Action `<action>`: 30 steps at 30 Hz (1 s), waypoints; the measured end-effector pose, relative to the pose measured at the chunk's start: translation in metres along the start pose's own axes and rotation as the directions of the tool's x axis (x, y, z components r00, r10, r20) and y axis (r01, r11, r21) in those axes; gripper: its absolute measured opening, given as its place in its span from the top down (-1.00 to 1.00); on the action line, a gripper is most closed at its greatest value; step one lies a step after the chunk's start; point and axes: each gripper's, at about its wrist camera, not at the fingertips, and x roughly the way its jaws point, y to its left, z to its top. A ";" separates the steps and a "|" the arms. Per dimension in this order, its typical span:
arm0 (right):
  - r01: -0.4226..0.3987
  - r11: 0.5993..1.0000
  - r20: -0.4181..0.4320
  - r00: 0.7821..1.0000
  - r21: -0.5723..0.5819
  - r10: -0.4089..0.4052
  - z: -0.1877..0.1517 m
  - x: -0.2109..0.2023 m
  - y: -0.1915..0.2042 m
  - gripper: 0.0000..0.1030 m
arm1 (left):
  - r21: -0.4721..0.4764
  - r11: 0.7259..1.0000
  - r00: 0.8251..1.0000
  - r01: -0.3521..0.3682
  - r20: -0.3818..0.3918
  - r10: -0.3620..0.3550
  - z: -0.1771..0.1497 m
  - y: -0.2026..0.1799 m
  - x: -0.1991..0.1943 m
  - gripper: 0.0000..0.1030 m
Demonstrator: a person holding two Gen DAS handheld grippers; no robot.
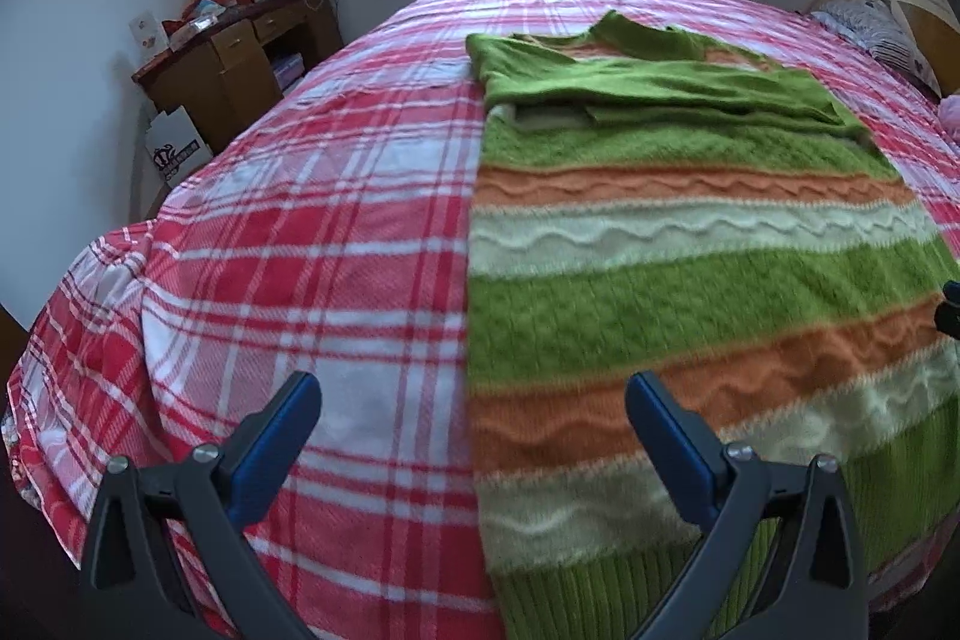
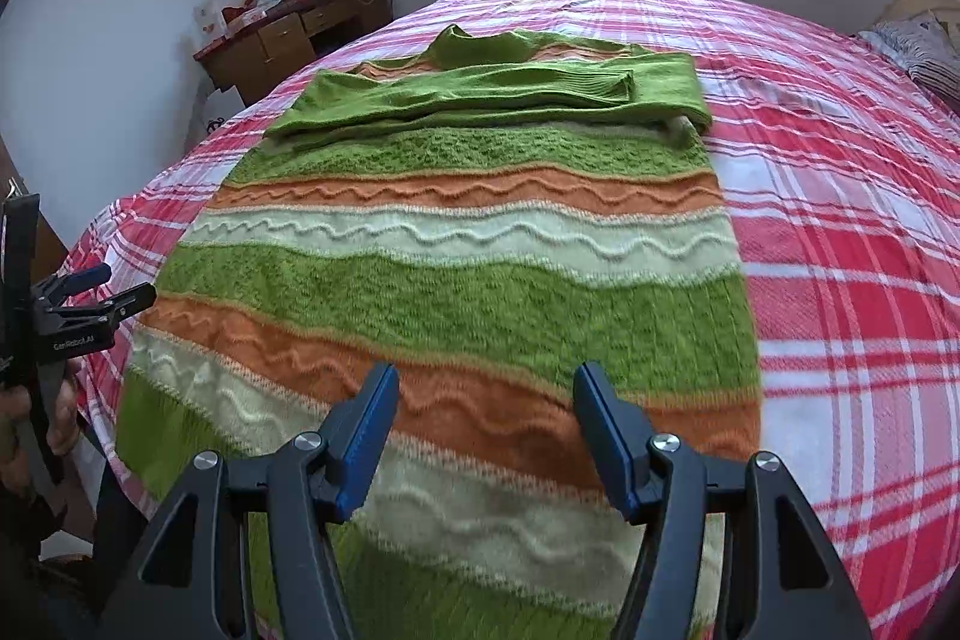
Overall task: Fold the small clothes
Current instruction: 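Move both grippers back over the sweater toward its ribbed hem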
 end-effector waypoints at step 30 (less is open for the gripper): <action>0.028 0.999 0.001 1.000 0.031 -0.028 -0.060 -0.043 -0.003 -0.27 | 0.032 0.997 0.994 0.076 -0.087 -0.073 -0.040 -0.001 -0.016 -1.00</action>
